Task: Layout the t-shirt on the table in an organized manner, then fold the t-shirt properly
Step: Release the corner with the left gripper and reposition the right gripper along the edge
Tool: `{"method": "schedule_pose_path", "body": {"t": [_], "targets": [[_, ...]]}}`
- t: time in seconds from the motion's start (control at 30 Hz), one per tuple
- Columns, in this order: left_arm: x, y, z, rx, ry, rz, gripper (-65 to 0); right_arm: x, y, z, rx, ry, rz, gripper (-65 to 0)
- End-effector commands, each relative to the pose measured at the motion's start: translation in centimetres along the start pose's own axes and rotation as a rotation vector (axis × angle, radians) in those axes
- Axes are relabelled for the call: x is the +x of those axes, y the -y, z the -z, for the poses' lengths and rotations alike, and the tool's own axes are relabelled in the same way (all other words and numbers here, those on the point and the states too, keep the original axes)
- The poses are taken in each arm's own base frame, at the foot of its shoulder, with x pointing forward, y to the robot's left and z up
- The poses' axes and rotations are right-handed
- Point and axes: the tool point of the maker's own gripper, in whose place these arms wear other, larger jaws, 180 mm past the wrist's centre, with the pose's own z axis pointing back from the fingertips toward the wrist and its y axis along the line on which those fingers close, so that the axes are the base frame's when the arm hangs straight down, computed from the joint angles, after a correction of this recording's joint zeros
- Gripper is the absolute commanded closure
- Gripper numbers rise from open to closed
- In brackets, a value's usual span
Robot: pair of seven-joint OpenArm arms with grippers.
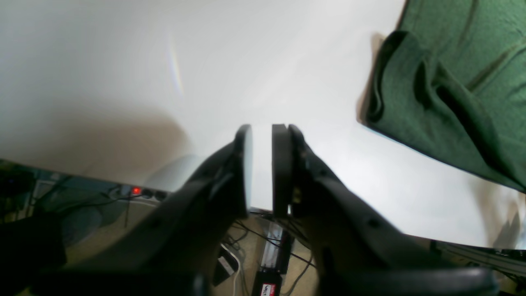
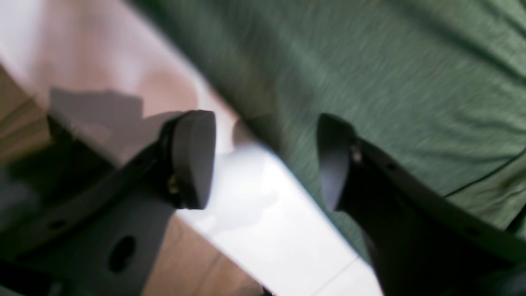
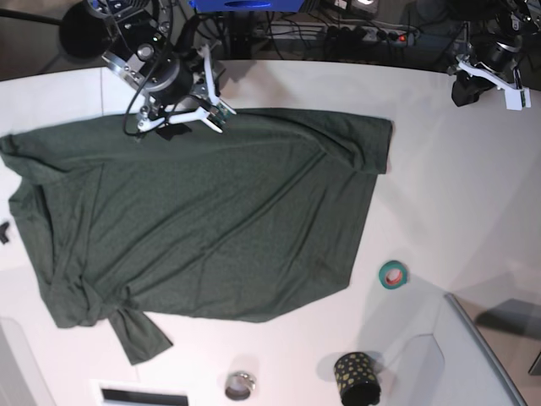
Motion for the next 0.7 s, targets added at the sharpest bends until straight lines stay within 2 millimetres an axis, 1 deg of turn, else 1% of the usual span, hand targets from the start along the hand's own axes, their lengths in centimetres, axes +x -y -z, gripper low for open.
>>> {"method": "schedule_pose_path", "body": {"t": [0.0,0.07,0.2,0.3,0.4,0.47,0.5,0.57,0.67], "targets": [[1.3,-0.2,-0.4,-0.006,0.039,0.018,-8.6,1.2,0.4,-0.3,-0.014,0.04,0.006,-39.0],[1.4,-0.1,-0.4,-0.007,0.042,0.018,-8.6,0.6,1.0,-0.3,-0.027,0.028,0.018,-39.0],[1.6,0.0,-0.2,-0.009,0.047,0.018,-8.6,-0.5,3.4,-0.1,-0.08,0.002,0.058,-39.0],[1.6,0.0,-0.2,-0.009,0.047,0.018,-8.6,-2.3,5.0,0.8,-0.104,-0.048,0.087,-39.0],[1.5,-0.1,-0.3,-0.008,0.044,0.018,-8.6,-3.5,6.2,0.8,-0.127,-0.074,0.109,-39.0],[1.4,-0.1,-0.3,-0.008,0.043,0.016,-8.6,-3.7,6.4,0.7,-0.132,-0.079,0.109,-39.0],[1.1,-0.3,-0.2,-0.005,0.035,0.006,-8.6,-3.9,6.3,0.7,-0.131,-0.082,0.108,-39.0],[0.2,-0.7,0.0,0.0,0.019,-0.02,-8.6,-4.2,5.9,0.7,-0.124,-0.09,0.11,-39.0],[-0.4,-1.0,0.0,0.005,0.007,-0.036,-8.6,-4.7,5.2,0.5,-0.111,-0.099,0.113,-39.0]]}}
